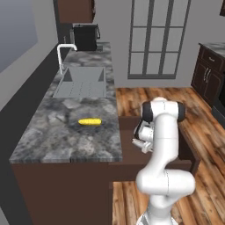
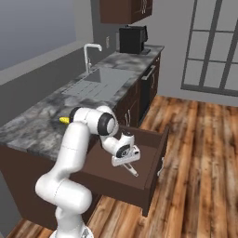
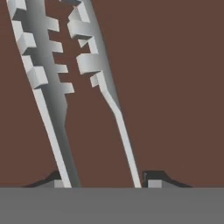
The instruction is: Pick the tongs from the drawer and place it on the counter.
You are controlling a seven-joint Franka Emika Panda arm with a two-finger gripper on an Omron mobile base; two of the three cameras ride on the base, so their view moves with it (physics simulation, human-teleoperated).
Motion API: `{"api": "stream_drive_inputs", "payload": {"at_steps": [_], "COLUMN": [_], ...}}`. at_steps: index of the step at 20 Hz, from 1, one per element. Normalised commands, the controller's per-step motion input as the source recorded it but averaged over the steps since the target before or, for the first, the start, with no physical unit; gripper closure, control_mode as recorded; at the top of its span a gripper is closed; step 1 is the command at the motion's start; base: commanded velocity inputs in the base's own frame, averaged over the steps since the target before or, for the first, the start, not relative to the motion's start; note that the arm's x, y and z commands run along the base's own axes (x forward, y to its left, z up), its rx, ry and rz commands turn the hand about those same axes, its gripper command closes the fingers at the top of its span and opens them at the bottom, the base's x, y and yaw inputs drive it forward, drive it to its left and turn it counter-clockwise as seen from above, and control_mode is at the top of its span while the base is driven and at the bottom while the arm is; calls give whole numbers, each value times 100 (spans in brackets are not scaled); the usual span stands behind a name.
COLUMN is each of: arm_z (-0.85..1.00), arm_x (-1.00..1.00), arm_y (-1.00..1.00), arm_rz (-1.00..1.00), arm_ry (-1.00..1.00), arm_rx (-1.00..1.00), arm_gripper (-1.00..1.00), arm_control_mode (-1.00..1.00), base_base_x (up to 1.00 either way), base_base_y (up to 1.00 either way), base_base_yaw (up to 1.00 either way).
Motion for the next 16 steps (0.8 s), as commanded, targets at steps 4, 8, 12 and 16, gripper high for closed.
{"api": "stream_drive_inputs", "payload": {"at_steps": [4, 8, 12, 16], "arm_z": [84, 100, 100, 100], "arm_x": [-77, -55, -20, 11], "arm_y": [-26, -1, 0, 30], "arm_rz": [10, 9, 6, 7], "arm_ry": [-21, -23, -17, -8], "arm_rx": [27, 24, 17, 7], "arm_gripper": [100, 100, 100, 100], "arm_control_mode": [-100, -100, -100, -100], "base_base_x": [0, 0, 0, 0], "base_base_y": [0, 0, 0, 0], "base_base_yaw": [0, 0, 0, 0]}}
